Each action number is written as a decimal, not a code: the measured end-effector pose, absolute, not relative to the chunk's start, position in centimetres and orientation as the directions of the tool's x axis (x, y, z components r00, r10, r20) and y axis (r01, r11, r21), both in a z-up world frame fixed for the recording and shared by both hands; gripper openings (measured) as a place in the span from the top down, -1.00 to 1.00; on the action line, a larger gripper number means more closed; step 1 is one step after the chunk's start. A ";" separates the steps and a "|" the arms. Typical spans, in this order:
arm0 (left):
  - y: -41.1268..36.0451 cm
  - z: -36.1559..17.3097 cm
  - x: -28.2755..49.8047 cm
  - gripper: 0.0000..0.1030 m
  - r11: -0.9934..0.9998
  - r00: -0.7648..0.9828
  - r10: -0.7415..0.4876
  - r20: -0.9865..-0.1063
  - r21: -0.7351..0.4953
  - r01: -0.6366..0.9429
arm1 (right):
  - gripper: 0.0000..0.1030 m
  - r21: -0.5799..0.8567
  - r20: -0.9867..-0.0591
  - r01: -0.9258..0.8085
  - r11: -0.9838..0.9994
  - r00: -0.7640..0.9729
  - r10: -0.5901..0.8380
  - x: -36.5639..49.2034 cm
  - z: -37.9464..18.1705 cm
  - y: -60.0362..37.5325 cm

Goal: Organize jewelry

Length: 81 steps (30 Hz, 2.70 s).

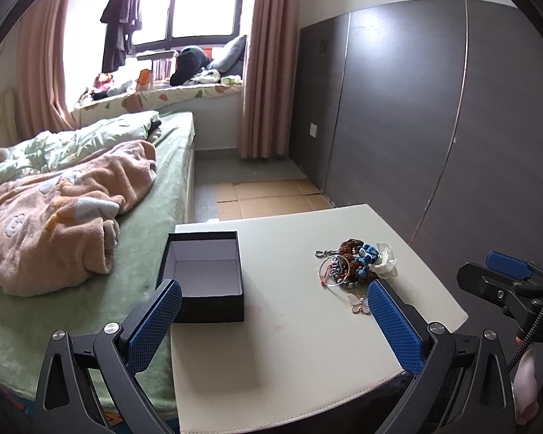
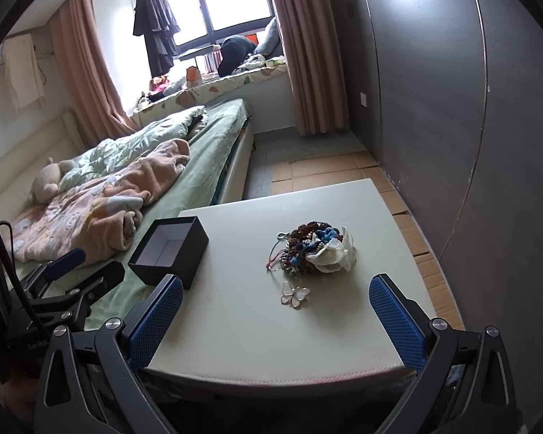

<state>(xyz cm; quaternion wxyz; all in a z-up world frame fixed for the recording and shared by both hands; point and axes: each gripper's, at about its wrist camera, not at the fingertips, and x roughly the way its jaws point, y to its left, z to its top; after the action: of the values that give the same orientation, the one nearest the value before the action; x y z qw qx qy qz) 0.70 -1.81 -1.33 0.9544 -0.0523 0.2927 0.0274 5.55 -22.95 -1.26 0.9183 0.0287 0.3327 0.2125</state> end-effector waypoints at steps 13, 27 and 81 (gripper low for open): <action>-1.9 -1.3 0.8 -0.99 0.993 0.828 0.018 -0.561 -0.088 -0.081 | -1.00 0.194 -0.600 -0.367 0.910 0.689 0.406 5.5 -1.3 -23.0; -2.4 -1.2 2.5 -0.99 0.995 0.824 0.003 -0.566 -0.083 -0.060 | -1.00 0.200 -0.613 -0.342 0.918 0.687 0.390 6.8 -1.3 -23.3; -3.0 -8.8 18.3 -0.14 0.931 0.588 -0.303 -0.750 -0.363 0.016 | 0.86 0.700 -0.683 0.131 0.702 0.411 0.604 23.4 -15.0 -27.1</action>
<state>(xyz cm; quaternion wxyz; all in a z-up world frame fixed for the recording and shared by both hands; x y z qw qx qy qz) 18.30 -3.05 -8.81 0.8763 -0.1612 0.4449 -0.0910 23.38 -27.10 -15.03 0.7622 0.3532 0.5199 0.1552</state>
